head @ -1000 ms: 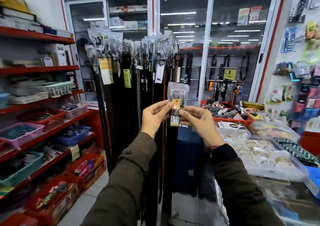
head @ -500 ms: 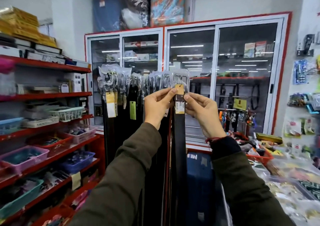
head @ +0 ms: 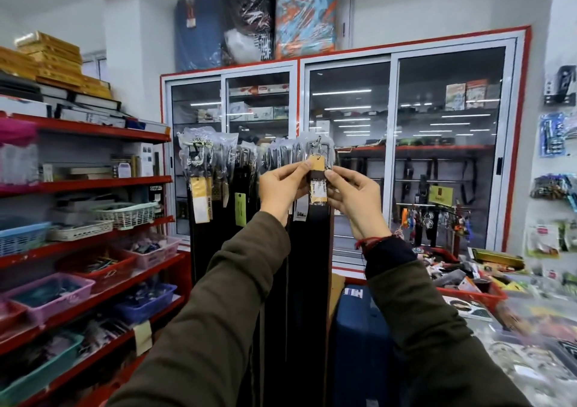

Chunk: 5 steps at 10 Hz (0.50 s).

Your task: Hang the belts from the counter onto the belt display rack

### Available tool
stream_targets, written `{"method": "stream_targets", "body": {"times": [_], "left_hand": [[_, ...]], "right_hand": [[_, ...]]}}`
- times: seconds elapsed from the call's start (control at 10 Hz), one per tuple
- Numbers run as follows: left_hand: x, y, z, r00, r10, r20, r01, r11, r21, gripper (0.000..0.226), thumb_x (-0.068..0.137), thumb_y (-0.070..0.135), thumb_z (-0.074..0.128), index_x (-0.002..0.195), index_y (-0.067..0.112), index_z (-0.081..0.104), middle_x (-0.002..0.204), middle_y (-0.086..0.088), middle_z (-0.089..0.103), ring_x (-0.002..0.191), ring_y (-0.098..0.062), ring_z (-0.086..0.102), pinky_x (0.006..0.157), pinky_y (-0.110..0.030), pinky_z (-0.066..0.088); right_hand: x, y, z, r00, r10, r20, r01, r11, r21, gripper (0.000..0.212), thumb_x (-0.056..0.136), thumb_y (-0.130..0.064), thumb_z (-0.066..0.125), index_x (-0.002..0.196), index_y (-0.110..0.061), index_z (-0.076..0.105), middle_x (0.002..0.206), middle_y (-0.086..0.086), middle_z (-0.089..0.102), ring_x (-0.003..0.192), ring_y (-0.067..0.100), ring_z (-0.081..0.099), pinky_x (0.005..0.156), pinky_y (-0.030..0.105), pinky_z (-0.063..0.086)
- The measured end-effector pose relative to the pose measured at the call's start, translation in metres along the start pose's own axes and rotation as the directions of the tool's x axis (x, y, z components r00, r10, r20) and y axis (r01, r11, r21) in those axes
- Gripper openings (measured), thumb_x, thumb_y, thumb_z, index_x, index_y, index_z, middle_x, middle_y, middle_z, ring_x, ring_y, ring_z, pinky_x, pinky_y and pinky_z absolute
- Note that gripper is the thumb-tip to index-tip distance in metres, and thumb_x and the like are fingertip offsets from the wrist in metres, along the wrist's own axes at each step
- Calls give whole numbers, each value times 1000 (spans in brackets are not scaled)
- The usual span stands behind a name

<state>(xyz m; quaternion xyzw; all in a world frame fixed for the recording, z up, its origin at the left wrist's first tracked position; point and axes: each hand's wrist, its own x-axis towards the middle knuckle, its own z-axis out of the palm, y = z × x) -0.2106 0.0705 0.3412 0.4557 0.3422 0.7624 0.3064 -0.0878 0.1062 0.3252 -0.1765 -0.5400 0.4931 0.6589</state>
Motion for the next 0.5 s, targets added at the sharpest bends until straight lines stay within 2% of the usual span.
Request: {"method": "stream_targets", "body": {"times": [0.1,0.2,0.3,0.4,0.5], "left_hand": [[0,-4,-2,999,28,-33,-27,999,20,29,90,14,74,115,-2,72,87,-5,74,64,-4,72,60,-15,58],[3,-16,-7,982,185,-37,-173,964,204,31,95,21,70,120,3,71,100,-7,76,86,-12,74,75,-24,62],[-7,-28,-16,909,413,53,-385,786,483,35,103,27,54,134,15,63,126,-1,71,114,-11,67,99,-27,55],[-17,-39,-26,794,551,257,-567,517,641,43,108,25,40,149,21,48,155,4,48,142,-6,42,114,-10,28],[-18,-49,-34,710,550,440,-646,258,718,50,108,26,34,158,23,32,167,10,25,155,-11,20,123,-19,18]], "right_hand": [[-1,7,0,999,-31,-20,29,996,-83,34,93,-13,71,124,-2,64,110,25,73,89,28,69,70,28,63],[-6,19,-1,990,-139,-27,130,967,-220,26,99,-15,62,125,-9,64,116,20,73,103,30,72,89,42,62],[-16,34,-6,920,-392,11,349,807,-476,39,104,-15,51,142,-15,52,140,8,61,124,15,62,107,39,52],[-25,51,-12,819,-533,212,532,567,-629,48,107,-15,41,155,-19,35,162,-3,37,150,10,34,123,27,30],[-25,63,-15,826,-474,304,528,462,-713,57,106,-14,40,159,-29,24,168,-16,19,158,10,13,121,19,20]]}}
